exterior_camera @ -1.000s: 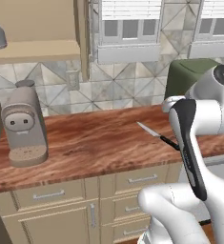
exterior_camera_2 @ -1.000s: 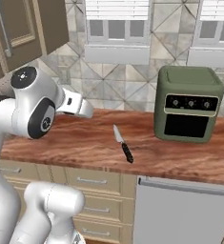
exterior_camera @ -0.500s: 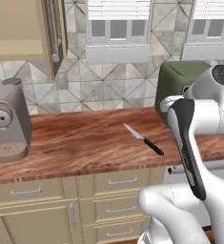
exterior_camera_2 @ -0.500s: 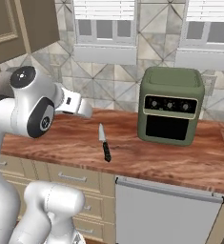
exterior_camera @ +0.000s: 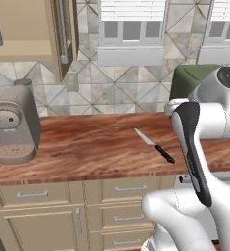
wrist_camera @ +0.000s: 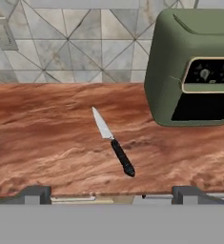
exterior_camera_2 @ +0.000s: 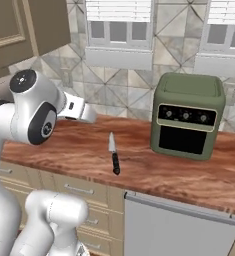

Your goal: Move the cutting board and knife to the sink. Then move spray from the cabinet to the counter.

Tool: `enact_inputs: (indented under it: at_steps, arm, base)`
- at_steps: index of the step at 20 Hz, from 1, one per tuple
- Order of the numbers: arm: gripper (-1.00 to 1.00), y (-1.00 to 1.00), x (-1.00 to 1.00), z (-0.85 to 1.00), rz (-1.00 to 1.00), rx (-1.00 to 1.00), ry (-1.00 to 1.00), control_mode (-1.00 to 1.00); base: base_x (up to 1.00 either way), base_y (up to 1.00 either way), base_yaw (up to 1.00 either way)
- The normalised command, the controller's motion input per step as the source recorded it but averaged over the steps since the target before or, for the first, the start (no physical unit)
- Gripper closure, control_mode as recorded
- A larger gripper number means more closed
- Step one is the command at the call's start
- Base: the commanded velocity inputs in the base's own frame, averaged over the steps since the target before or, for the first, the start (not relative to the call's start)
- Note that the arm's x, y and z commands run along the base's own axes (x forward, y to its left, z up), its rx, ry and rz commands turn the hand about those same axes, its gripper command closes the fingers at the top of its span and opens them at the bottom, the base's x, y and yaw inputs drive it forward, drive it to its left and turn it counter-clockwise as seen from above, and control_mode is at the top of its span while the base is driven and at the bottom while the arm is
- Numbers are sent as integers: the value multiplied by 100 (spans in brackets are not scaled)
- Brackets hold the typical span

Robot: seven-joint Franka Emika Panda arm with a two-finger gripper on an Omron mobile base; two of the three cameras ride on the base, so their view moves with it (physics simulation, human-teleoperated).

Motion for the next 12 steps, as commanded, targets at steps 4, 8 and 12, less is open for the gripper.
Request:
enact_inputs:
  at_steps: [4, 8, 12]
  arm:
    - [-100, 0, 0, 0, 0, 0, 0, 100]
    - [-100, 0, 0, 0, 0, 0, 0, 100]
    - [-100, 0, 0, 0, 0, 0, 0, 100]
  base:
    - [57, -24, 23]
    - [82, -8, 17]
    - [44, -9, 6]
